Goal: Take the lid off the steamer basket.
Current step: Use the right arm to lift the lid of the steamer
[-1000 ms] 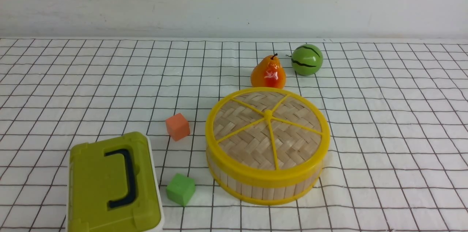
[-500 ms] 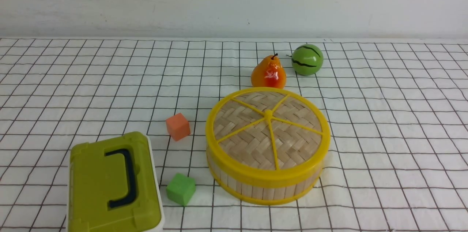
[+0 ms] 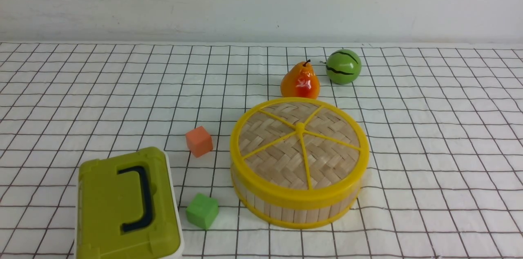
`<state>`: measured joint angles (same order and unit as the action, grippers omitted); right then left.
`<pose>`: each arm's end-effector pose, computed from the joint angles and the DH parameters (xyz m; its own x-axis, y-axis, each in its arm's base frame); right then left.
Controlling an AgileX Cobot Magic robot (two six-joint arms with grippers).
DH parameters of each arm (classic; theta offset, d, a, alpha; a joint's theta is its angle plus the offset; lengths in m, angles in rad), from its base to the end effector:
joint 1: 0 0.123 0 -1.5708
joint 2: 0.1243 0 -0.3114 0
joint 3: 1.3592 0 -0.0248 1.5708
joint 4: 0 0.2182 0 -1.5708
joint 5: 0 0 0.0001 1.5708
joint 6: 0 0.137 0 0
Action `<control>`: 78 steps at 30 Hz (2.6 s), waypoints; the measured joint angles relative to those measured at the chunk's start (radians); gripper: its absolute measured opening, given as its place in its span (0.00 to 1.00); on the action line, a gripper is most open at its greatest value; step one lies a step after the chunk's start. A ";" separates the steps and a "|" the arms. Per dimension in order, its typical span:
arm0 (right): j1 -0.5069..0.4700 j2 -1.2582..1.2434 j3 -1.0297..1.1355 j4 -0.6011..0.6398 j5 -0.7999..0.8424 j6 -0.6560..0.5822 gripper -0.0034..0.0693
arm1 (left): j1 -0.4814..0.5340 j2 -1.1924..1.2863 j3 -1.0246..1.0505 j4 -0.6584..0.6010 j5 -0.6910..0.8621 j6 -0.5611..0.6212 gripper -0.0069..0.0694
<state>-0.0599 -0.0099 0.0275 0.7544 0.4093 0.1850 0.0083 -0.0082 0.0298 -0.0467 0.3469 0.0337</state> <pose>0.0369 0.0353 0.1675 -0.3076 0.7714 -0.5571 0.0535 0.5986 0.7993 0.0384 -0.0019 0.1601 -0.2772 -0.0125 -0.9607 0.0041 0.9999 -0.0142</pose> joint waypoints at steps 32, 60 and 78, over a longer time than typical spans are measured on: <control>0.022 0.732 -0.841 -0.187 0.448 -0.710 0.02 | 0.000 0.000 0.000 0.000 0.000 0.000 0.40; 0.561 1.885 -1.865 -0.592 0.831 -0.497 0.26 | 0.000 0.000 0.000 0.000 0.000 0.000 0.40; 0.559 2.144 -2.017 -0.593 0.744 -0.380 0.47 | 0.000 0.000 0.000 0.000 0.000 0.000 0.40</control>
<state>0.4990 2.1345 -1.9896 0.1612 1.1533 -0.1947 0.0083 -0.0082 0.0298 -0.0467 0.3469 0.0337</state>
